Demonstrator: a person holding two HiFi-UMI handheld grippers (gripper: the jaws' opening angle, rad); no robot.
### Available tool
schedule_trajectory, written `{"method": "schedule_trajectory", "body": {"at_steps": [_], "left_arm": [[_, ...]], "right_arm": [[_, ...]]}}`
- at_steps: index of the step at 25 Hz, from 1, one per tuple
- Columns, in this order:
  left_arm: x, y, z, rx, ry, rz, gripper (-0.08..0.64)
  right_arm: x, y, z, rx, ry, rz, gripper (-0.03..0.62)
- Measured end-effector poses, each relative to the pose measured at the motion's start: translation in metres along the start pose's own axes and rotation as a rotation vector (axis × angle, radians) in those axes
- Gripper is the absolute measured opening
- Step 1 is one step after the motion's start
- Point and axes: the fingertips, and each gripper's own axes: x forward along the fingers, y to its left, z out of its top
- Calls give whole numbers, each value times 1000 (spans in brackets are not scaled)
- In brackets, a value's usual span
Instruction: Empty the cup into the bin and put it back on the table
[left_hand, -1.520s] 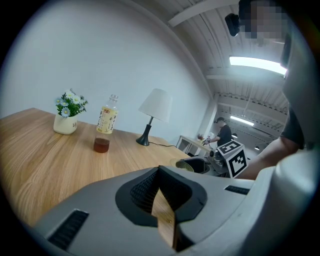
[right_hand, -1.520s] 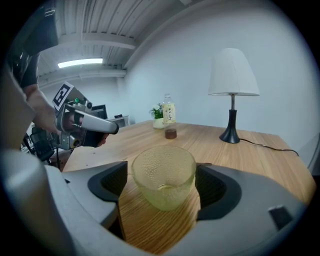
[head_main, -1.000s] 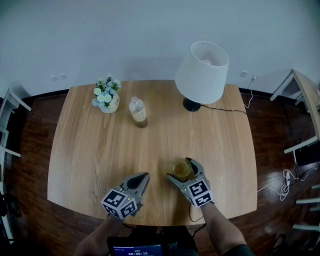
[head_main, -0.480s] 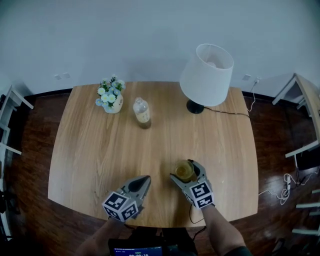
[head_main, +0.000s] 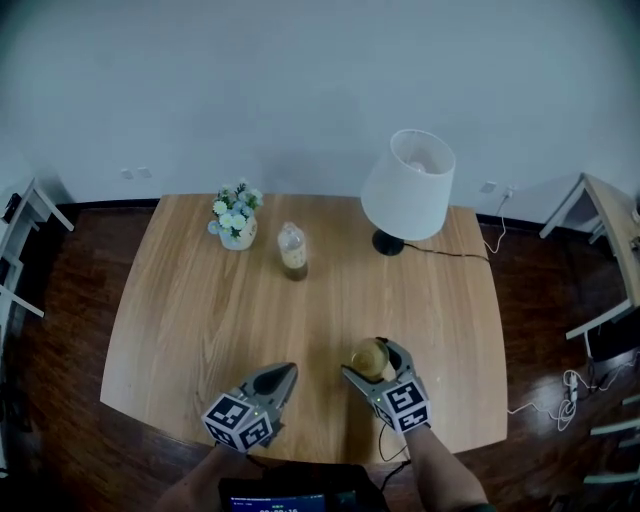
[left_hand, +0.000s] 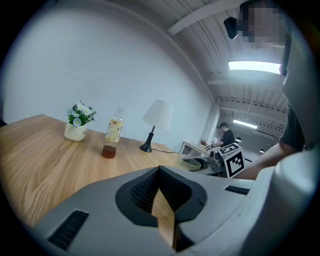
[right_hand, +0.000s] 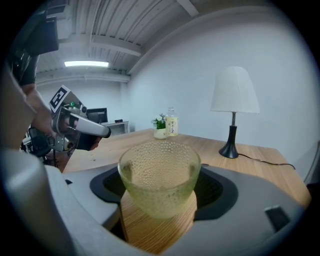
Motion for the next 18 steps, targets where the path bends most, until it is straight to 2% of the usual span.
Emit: {"method": "schedule_trajectory", "body": {"at_steps": [7,11,18], "left_arm": [[-17,-12,29,34,-58,0,-5],[-31,-26,52,51,-108,-34,-5],[-58,-28,90,77,-209,8,-5]], "right_arm": [[-17,11,40,-43,-38,9,397],[-29,14,65,-44,-68,-9,396],[-51,32,113,-81,-123,32,396]]}}
